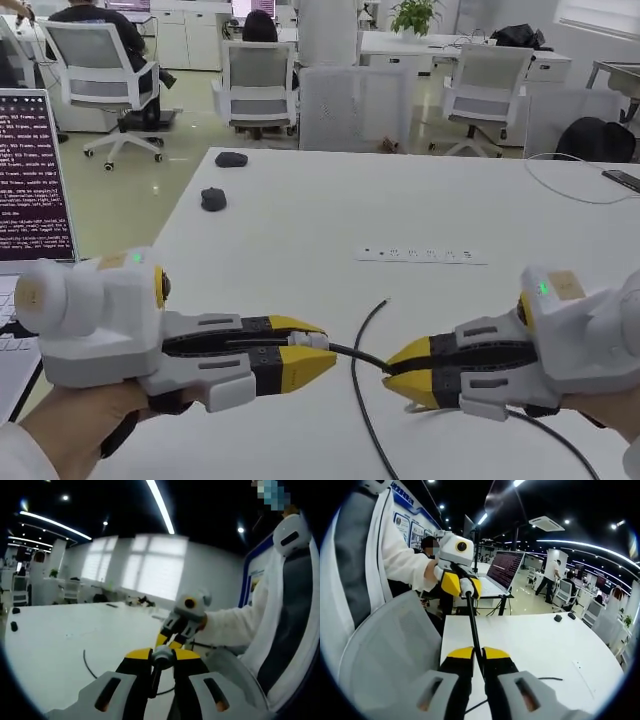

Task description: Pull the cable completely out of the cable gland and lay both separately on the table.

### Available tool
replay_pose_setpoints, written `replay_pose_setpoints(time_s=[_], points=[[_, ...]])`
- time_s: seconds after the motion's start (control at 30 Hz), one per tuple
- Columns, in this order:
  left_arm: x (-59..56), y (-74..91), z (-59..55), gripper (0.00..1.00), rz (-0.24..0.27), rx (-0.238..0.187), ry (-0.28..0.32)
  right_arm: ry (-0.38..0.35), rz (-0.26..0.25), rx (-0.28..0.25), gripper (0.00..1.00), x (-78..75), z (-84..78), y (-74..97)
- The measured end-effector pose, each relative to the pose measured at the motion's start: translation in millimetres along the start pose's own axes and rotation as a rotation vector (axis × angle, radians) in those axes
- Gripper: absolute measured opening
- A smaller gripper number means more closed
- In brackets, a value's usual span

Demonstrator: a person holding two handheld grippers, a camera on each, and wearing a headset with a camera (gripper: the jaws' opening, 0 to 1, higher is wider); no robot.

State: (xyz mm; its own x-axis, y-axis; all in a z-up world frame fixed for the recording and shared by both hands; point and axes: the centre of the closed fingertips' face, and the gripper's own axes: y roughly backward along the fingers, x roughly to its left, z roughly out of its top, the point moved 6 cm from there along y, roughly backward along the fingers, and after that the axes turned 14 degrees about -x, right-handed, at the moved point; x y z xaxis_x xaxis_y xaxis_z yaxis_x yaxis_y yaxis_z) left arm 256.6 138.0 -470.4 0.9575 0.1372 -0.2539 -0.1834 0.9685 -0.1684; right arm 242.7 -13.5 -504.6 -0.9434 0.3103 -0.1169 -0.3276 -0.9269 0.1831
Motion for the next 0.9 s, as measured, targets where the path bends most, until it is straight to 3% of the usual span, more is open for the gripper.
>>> replay_pose_setpoints(time_s=[0.33, 0.4, 0.57, 0.73, 0.9], points=[[-3.3, -1.7, -1.4, 0.16, -0.004, 0.024, -0.014, -0.019, 0.005, 0.013, 0.05, 2.0, -5.2, -3.0], [-3.3, -1.5, -1.5, 0.16, -0.005, 0.029, -0.016, -0.015, 0.002, 0.011, 0.1, 1.0, -4.6, -4.6], [-4.6, -2.3, -1.6, 0.16, -0.008, 0.032, -0.008, 0.0, 0.005, -0.017, 0.18, 1.6, 5.2, -14.6], [-5.6, -3.2, -1.8, 0.16, -0.008, 0.033, -0.012, 0.017, 0.027, -0.062, 0.18, 5.9, 18.7, -23.4], [-5.1, -2.6, -1.0, 0.16, -0.004, 0.029, -0.013, 0.029, 0.044, -0.073, 0.14, 7.2, 24.9, -27.3]])
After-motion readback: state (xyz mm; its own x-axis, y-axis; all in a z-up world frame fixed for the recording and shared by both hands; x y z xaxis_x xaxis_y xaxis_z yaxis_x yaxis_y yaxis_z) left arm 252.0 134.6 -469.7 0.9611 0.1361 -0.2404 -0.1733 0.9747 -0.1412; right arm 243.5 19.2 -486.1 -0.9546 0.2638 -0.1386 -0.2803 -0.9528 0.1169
